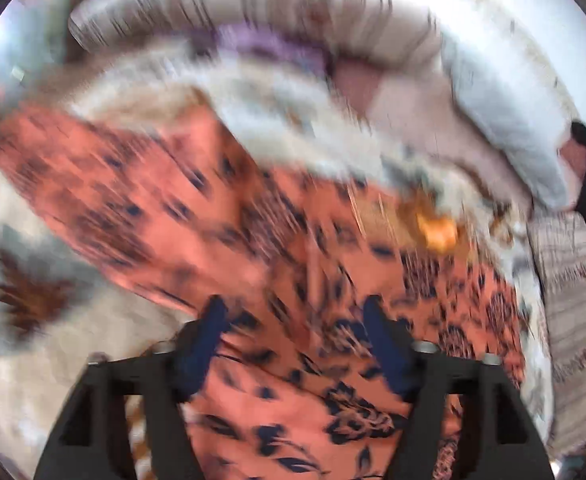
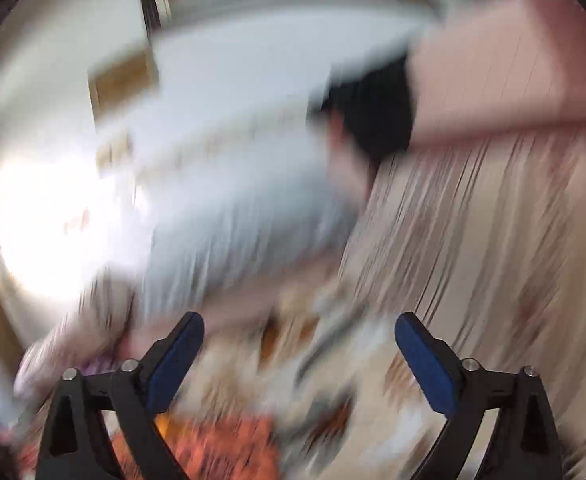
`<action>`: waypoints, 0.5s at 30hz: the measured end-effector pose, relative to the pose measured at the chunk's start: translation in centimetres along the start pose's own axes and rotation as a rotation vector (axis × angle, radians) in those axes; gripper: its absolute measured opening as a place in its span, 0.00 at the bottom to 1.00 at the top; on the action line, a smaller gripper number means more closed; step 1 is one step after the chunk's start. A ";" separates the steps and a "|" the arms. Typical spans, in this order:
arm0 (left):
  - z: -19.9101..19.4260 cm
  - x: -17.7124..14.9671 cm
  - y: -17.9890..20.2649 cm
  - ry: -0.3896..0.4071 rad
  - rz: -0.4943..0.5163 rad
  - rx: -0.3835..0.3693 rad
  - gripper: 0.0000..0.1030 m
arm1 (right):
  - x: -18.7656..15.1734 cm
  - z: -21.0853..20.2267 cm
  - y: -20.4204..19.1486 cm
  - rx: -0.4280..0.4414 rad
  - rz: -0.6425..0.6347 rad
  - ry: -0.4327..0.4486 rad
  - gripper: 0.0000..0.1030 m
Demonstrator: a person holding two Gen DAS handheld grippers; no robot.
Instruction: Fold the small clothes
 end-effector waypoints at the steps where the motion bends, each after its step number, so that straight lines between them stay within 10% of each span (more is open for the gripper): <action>1: -1.2 0.3 -0.9 0.035 -0.003 0.027 0.77 | 3.9 -2.9 -0.5 -0.007 -0.020 0.118 1.00; 4: -3.9 0.4 -4.4 0.079 -0.043 0.077 0.77 | 9.2 -8.3 -3.8 0.048 -0.098 0.246 1.00; 7: -5.5 -0.3 -9.0 0.101 -0.129 0.108 0.77 | 5.2 -8.9 -8.4 0.182 -0.165 0.124 1.00; 15: -4.1 -0.7 -23.3 0.116 -0.482 0.081 0.77 | -30.4 -1.9 -11.7 0.266 -0.079 -0.863 1.00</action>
Point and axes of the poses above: each gripper's, at about its wrist camera, not at the fingertips, and z roughly the way its jaws point, y to its right, x to its top, the point moved 10 cm from there along z, roughly the way its jaws point, and after that the axes turned 13 degrees about z, right-handed, at the moved point
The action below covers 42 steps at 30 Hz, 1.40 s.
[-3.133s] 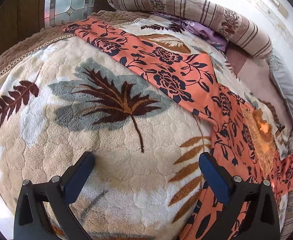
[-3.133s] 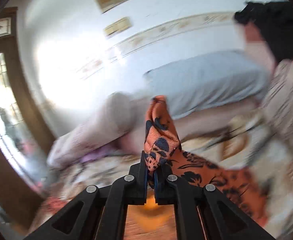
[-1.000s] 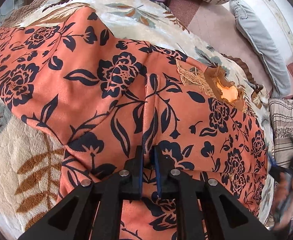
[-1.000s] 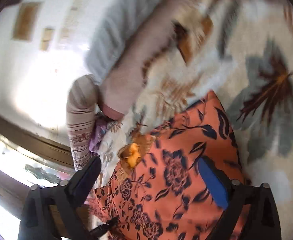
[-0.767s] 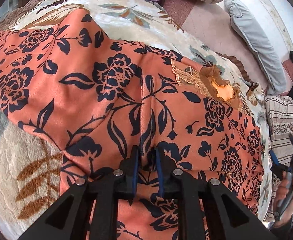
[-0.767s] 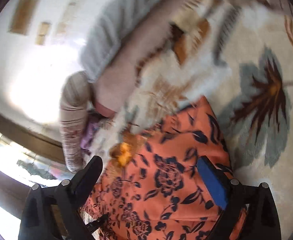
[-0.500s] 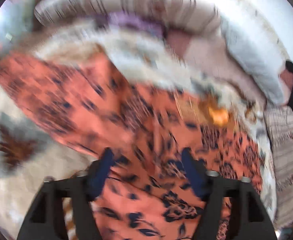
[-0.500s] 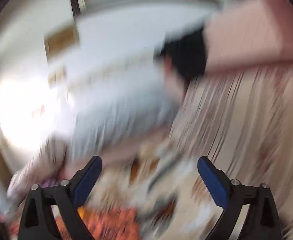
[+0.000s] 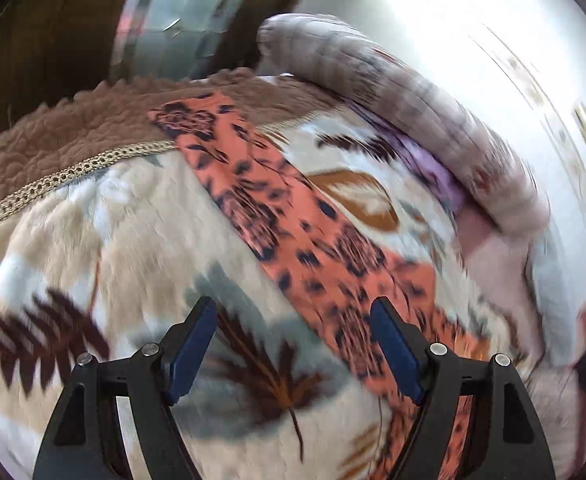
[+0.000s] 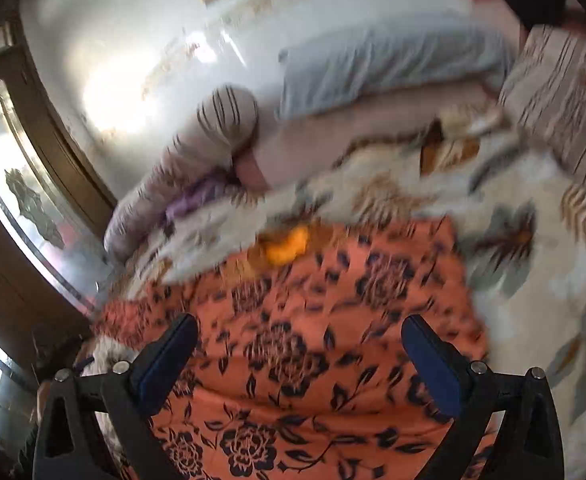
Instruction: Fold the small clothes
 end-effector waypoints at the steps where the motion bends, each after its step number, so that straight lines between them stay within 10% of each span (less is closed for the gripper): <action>1: 0.8 1.2 -1.5 0.002 -0.051 -0.003 0.77 | -2.1 2.3 0.4 0.002 0.014 -0.056 1.00; 7: 6.3 6.6 -7.0 -0.011 -0.253 -0.022 0.77 | -7.1 8.8 0.8 -0.072 -0.075 -0.114 1.00; 16: 9.8 9.9 -8.3 0.007 -0.247 0.037 0.75 | -8.5 9.4 2.0 -0.134 -0.174 -0.086 1.00; 19: 10.6 9.9 -9.2 -0.052 -0.221 0.136 0.05 | -8.6 9.6 2.0 -0.132 -0.174 -0.087 1.00; 23: 9.5 10.8 -7.9 -0.022 -0.116 0.196 0.06 | -8.6 9.7 1.9 -0.125 -0.168 -0.088 1.00; 31: -0.2 10.8 13.4 0.187 0.390 0.032 0.06 | -8.3 9.3 2.1 -0.059 -0.112 -0.080 1.00; 42: -0.8 -10.8 46.0 -0.032 0.820 -0.415 0.11 | -7.6 8.5 2.3 0.057 -0.020 -0.071 1.00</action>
Point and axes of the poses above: each gripper's, at about its wrist camera, not at the fingertips, and z roughly the way its jaws point, y to its right, x to its top, the point moved 10 cm from there along z, roughly the way its jaws point, and after that the axes turned 13 degrees about z, right-handed, at the moved point
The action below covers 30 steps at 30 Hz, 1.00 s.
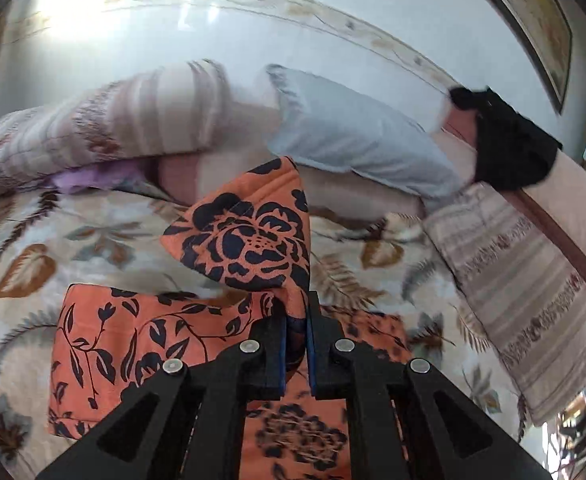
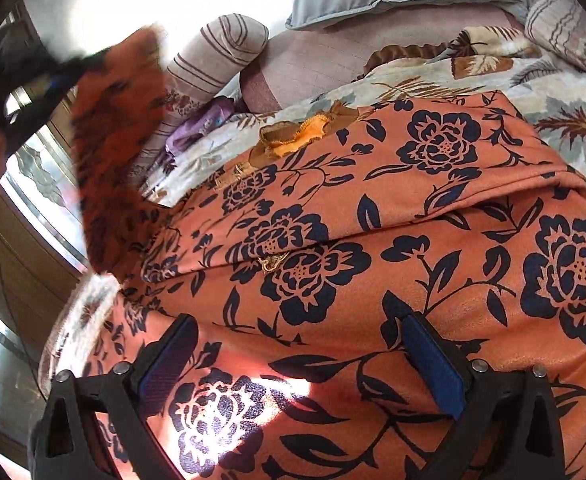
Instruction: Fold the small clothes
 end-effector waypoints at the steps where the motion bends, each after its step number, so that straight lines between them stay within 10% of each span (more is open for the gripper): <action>1: 1.7 -0.8 2.3 -0.050 0.033 -0.038 0.15 | 0.1 -0.1 0.0 0.010 0.007 0.000 1.00; 3: 3.8 -2.8 4.0 -0.133 0.030 -0.059 0.47 | 0.2 -0.4 0.0 0.034 0.025 0.005 1.00; 9: -0.3 -7.4 -4.7 -0.132 -0.070 0.104 0.68 | 1.4 -3.2 0.9 0.110 0.186 0.008 1.00; 13: -3.9 -12.4 -13.0 -0.130 -0.178 0.242 0.70 | 5.2 -6.2 2.2 0.151 0.339 0.073 1.00; 18: -4.9 -18.7 -18.8 -0.172 -0.332 0.272 0.70 | 11.8 -6.5 5.6 -0.026 0.346 0.140 1.00; 23: -4.9 -20.9 -20.0 -0.158 -0.384 0.242 0.70 | 15.9 -0.7 8.2 -0.217 0.257 -0.040 0.96; 25: -4.5 -21.0 -20.0 -0.144 -0.380 0.224 0.70 | 15.8 1.3 9.1 -0.294 0.214 -0.109 0.89; 26: -4.4 -21.0 -20.0 -0.137 -0.375 0.218 0.70 | 15.3 2.3 9.4 -0.325 0.193 -0.157 0.62; 27: -4.4 -21.1 -20.0 -0.132 -0.369 0.215 0.70 | 14.7 3.1 9.6 -0.355 0.176 -0.194 0.14; 30: -4.7 -21.1 -20.2 -0.108 -0.364 0.206 0.70 | 13.7 3.3 8.3 -0.423 0.036 -0.227 0.09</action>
Point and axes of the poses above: each gripper's, at about its wrist camera, not at the fingertips, and z roughly the way its jaws point, y to its right, x to its top, the point moved 10 cm from there along z, roughly the way its jaws point, and after that the axes turned 13 degrees about z, right-handed, at the moved point
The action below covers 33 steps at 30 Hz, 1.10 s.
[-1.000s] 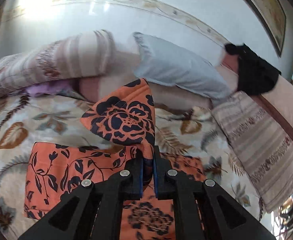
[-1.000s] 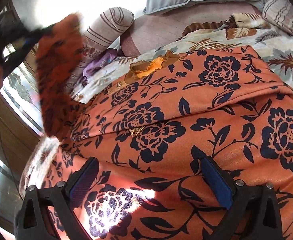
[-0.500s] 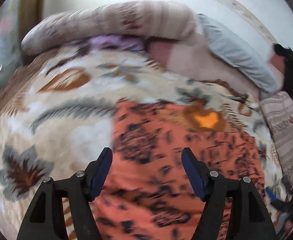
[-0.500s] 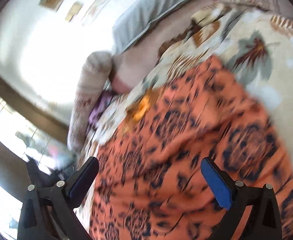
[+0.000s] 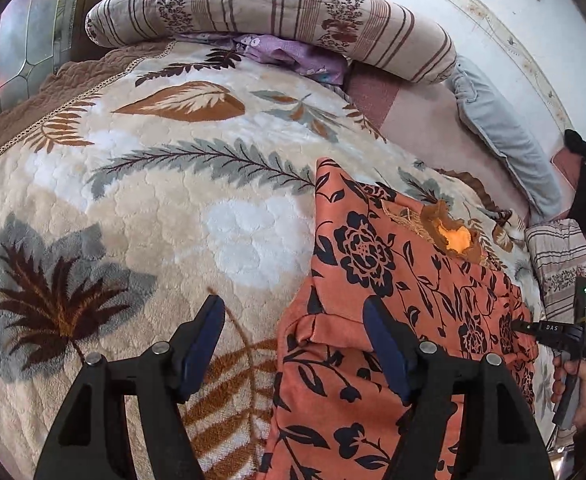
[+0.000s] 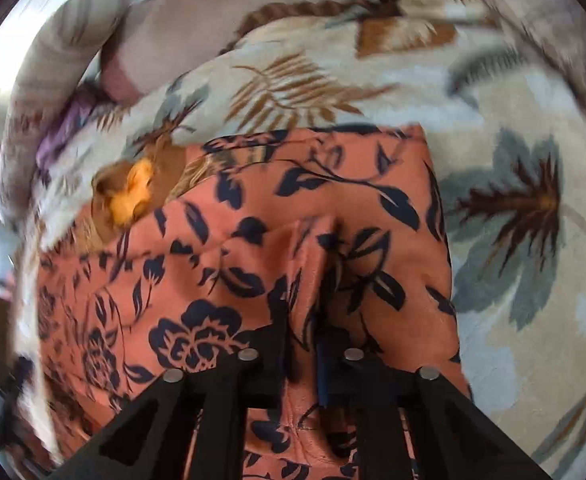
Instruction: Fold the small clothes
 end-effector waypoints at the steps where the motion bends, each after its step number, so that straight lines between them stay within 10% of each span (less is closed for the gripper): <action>1: -0.2 0.1 -0.1 0.010 0.002 -0.002 0.70 | 0.3 -1.1 -0.7 -0.017 -0.045 0.041 0.08; 7: -0.5 0.5 -0.4 0.049 -0.008 -0.015 0.70 | 3.6 -11.3 -4.3 -0.090 -0.191 0.463 0.09; 12: 0.3 0.0 0.1 0.023 0.027 -0.003 0.70 | 0.3 0.4 2.3 -0.107 0.042 0.077 0.25; 14: 0.1 0.0 0.1 0.030 0.057 0.022 0.70 | 0.4 -1.3 3.3 -0.015 0.143 0.156 0.31; 17: -0.6 0.6 0.2 0.047 0.067 0.034 0.70 | 1.2 -5.4 3.3 0.013 0.150 0.267 0.68; 24: -1.0 2.0 4.1 0.040 0.145 -0.005 0.72 | 3.2 -6.9 -2.3 0.473 0.156 0.125 0.71; 28: 0.3 3.2 6.5 0.018 0.190 -0.017 0.72 | 3.6 0.7 0.8 0.505 0.332 -0.058 0.73; 33: 3.1 3.9 7.2 -0.014 0.214 0.002 0.72 | 6.5 -3.3 -1.4 0.679 0.284 0.049 0.76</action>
Point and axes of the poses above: each gripper's, at about its wrist camera, not at the fingertips, and z roughly the way its jaws point, y to its right, x to its top, the point moved 10 cm from there along z, roughly the way its jaws point, and after that the axes turned 13 degrees about z, right-handed, at the moved point
